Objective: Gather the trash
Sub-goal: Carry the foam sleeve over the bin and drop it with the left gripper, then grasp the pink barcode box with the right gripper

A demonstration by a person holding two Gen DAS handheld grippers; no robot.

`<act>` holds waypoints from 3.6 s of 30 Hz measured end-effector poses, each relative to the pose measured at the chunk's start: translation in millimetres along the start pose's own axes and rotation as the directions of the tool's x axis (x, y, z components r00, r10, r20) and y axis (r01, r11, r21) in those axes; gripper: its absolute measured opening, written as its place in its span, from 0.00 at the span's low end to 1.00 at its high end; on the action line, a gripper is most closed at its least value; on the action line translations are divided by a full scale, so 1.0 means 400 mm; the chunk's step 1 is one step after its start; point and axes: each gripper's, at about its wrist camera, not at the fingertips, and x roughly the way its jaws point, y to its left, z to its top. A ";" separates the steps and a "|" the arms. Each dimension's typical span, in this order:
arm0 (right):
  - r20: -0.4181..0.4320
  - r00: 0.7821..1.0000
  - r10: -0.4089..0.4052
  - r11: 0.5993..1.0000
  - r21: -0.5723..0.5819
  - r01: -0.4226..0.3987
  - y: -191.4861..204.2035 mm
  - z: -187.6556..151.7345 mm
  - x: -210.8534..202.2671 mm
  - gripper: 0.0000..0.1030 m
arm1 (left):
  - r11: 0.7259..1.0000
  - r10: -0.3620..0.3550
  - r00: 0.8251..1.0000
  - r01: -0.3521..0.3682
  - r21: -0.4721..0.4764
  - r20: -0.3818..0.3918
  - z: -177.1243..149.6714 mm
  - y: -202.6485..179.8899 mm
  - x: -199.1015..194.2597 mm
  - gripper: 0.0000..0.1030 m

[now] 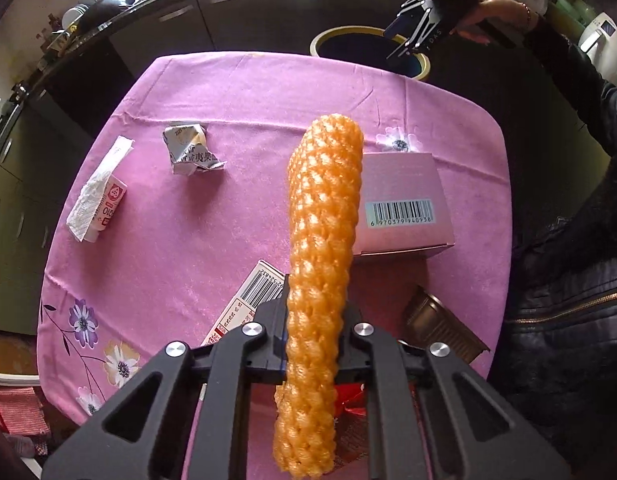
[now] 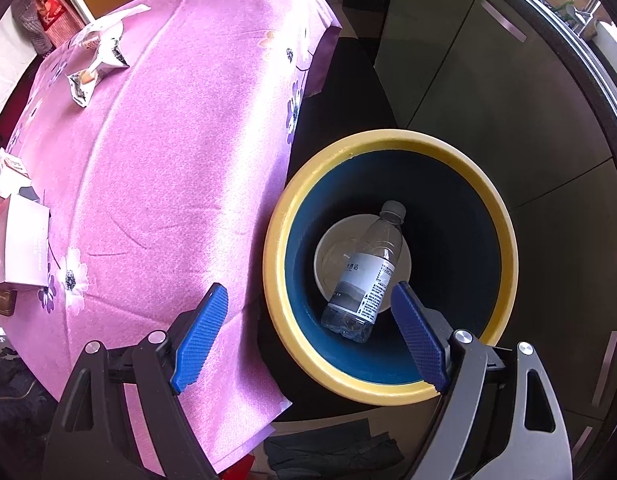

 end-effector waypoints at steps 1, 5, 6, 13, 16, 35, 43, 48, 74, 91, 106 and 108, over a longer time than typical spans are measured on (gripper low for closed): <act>0.007 1.000 0.000 1.000 0.003 0.000 0.000 -0.003 -0.006 0.80 | 1.000 0.002 1.000 -0.002 -0.004 0.006 0.003 -0.004 -0.009 0.12; 0.057 0.998 -0.001 0.999 0.036 -0.001 -0.014 -0.025 -0.046 0.80 | 1.000 0.023 0.999 -0.023 -0.018 0.026 0.043 -0.036 -0.042 0.12; 0.071 0.997 -0.003 0.999 0.049 0.000 -0.021 -0.035 -0.058 0.80 | 0.999 0.027 0.999 -0.027 -0.019 0.032 0.062 -0.046 -0.046 0.12; 0.143 0.989 -0.045 0.984 0.176 0.019 -0.102 -0.135 -0.129 0.80 | 0.994 -0.104 0.991 0.107 -0.026 0.087 0.290 -0.131 -0.028 0.12; 0.166 0.984 -0.065 0.971 0.238 0.023 -0.147 -0.194 -0.158 0.80 | 0.982 -0.183 0.980 0.186 -0.024 0.078 0.420 -0.167 0.024 0.12; 0.196 0.978 -0.073 0.896 0.444 -0.022 -0.290 -0.488 -0.170 0.80 | 0.975 -0.189 0.981 0.182 -0.124 -0.042 0.928 -0.243 0.536 0.64; 0.207 0.978 -0.036 0.910 0.411 -0.053 -0.266 -0.481 -0.152 0.80 | 0.957 -0.232 0.968 0.244 -0.154 0.091 0.879 -0.231 0.350 0.64; 0.214 0.977 -0.007 0.929 0.364 -0.073 -0.226 -0.453 -0.142 0.81 | 0.939 -0.193 0.937 0.262 -0.223 0.291 0.720 -0.178 0.104 0.75; 0.380 0.900 0.213 0.963 -0.235 -0.129 0.604 -0.126 -0.213 0.90 | 0.550 0.385 0.857 0.086 -0.831 0.343 -0.412 -0.068 -0.280 0.86; 0.323 0.937 0.132 0.983 -0.167 -0.081 0.661 -0.072 -0.044 0.90 | 0.530 0.387 0.864 0.078 -0.844 0.323 -0.464 -0.110 -0.192 0.87; 0.312 0.938 0.150 0.980 -0.175 -0.098 0.654 -0.077 -0.022 0.74 | 0.574 0.346 0.876 0.084 -0.814 0.334 -0.419 -0.136 -0.174 0.88; 0.317 0.936 0.153 0.980 -0.172 -0.102 0.649 -0.078 -0.026 0.74 | 0.582 0.343 0.876 0.086 -0.809 0.340 -0.413 -0.139 -0.176 0.88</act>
